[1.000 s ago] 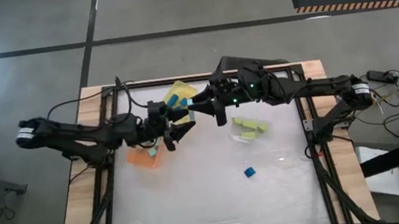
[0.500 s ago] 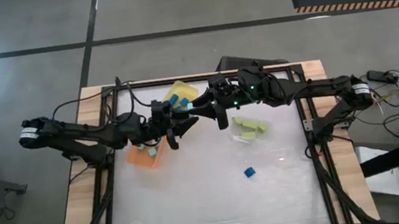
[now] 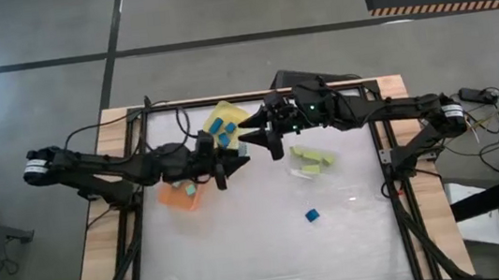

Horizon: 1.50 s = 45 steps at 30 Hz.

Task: Sort & place blocks by color
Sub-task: Put the light blue block into the orange bin

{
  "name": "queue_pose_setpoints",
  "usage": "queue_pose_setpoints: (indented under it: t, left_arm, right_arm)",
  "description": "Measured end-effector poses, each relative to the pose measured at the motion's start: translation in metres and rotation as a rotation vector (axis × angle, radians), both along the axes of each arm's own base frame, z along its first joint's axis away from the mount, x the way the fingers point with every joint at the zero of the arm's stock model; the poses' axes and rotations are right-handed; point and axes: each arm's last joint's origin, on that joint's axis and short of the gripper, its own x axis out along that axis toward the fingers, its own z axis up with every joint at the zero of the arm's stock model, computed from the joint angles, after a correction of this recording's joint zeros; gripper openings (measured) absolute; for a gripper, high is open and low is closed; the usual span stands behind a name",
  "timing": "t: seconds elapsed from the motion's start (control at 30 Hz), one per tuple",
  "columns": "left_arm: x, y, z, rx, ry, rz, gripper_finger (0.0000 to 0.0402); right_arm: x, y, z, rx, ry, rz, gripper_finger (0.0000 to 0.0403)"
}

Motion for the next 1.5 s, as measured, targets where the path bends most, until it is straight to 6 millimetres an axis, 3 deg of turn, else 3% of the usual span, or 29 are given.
queue_pose_setpoints:
  t: [0.23, 0.53, 0.87, 1.17, 1.5]
  left_arm:
    - [-0.007, -0.001, -0.020, -0.108, 0.219, -0.040, 0.0118]
    - [-0.036, 0.000, -0.042, -0.220, 0.628, 0.002, 0.0118]
    - [-0.077, 0.005, -0.040, -0.202, 1.124, 0.063, 0.0118]
    - [-0.084, 0.006, -0.043, -0.235, 1.184, 0.113, 0.0118]
    - [-0.087, 0.017, -0.108, -0.207, 1.436, 0.231, 0.0118]
  right_arm:
    - [-0.013, 0.001, 0.008, 0.030, 0.025, -0.006, 0.0239]
    - [-0.043, 0.005, 0.028, 0.040, 0.037, -0.032, 0.0240]
    - [-0.072, 0.007, 0.028, 0.080, 0.186, -0.120, 0.0235]
    - [-0.068, 0.006, 0.013, 0.151, 0.299, -0.140, 0.0233]
    - [-0.052, 0.006, -0.016, 0.212, 0.437, -0.157, 0.0231]
